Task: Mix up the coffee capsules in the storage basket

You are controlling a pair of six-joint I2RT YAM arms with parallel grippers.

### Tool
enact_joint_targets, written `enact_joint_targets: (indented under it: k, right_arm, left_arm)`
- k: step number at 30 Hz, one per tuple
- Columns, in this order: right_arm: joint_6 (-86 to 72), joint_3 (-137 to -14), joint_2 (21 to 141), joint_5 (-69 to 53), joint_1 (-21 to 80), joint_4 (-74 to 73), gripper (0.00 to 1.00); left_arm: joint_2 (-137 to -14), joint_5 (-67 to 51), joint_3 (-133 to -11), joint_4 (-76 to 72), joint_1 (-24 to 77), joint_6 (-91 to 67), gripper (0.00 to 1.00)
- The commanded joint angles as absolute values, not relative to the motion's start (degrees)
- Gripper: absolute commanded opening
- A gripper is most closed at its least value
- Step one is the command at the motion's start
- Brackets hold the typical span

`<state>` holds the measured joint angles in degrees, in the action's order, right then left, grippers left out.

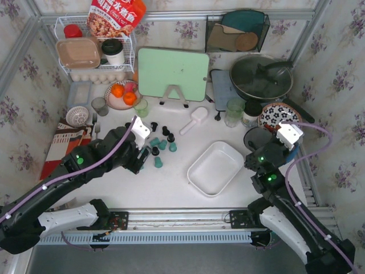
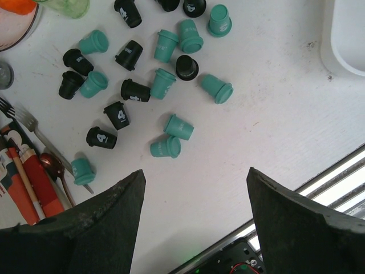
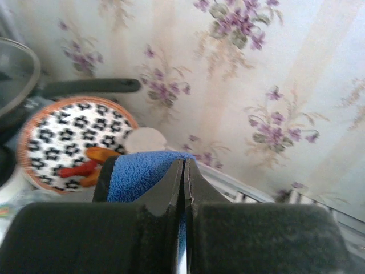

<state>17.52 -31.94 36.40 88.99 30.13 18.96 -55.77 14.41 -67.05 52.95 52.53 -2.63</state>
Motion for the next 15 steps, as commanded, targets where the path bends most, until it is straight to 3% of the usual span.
enact_joint_targets:
  k: [1,6,7,9,11,15]
  right_arm:
    - [38.4,-24.3,38.3,94.6,25.6,52.0,0.03]
    - [59.5,-19.8,45.1,96.8,24.7,83.4,0.07]
    - [64.1,-19.5,46.8,97.0,24.7,90.5,0.12]
    - [72.9,-19.5,50.8,97.3,24.5,102.1,0.37]
    - [74.7,-20.7,53.5,97.3,24.6,103.9,0.59]
    - [78.3,-24.8,55.6,97.3,26.6,104.1,0.69]
  left_arm:
    - [-55.3,14.1,-66.7,51.6,52.5,-2.6,0.75]
    - [-56.0,14.1,-66.9,51.7,52.5,-2.6,0.75]
    - [-56.0,14.1,-66.8,51.7,52.6,-2.6,0.75]
    - [-56.3,14.1,-66.9,51.8,52.6,-2.5,0.75]
    - [-56.5,14.2,-66.9,51.9,52.6,-2.6,0.75]
    - [-56.7,14.7,-66.9,51.8,52.5,-2.6,0.75]
